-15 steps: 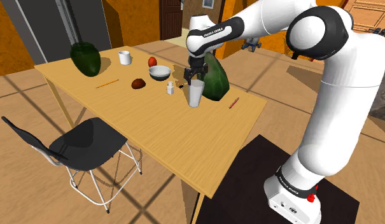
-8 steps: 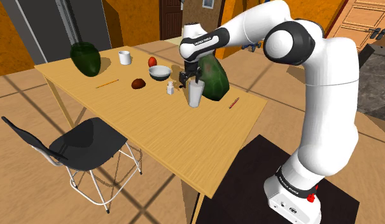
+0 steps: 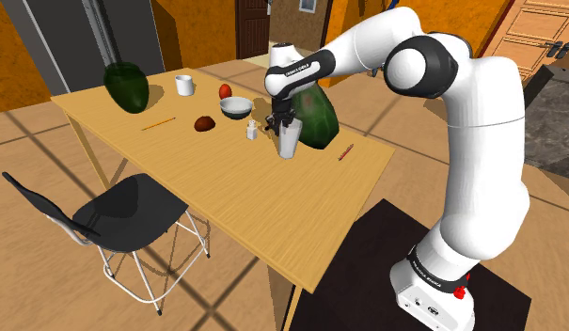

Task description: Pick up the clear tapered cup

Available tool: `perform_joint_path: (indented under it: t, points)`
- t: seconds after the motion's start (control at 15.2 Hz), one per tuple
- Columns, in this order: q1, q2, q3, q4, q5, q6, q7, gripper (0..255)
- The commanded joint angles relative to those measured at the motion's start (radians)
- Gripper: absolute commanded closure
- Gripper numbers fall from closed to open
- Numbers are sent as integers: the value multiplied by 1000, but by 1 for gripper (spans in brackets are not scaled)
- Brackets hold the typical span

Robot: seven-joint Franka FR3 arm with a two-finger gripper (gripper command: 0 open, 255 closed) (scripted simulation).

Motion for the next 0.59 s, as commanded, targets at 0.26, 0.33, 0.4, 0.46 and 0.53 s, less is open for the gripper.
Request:
perform_joint_path:
  t: [0.26,0.33,0.4,0.46,0.53]
  points:
    - [0,0,0,-1,0,2,1,255]
    - [0,0,0,-1,0,2,0,255]
    - [0,0,0,-1,0,1,0,255]
    - [-1,2,0,2,0,1,-1,255]
    - [-1,-4,0,6,1,-10,-2,255]
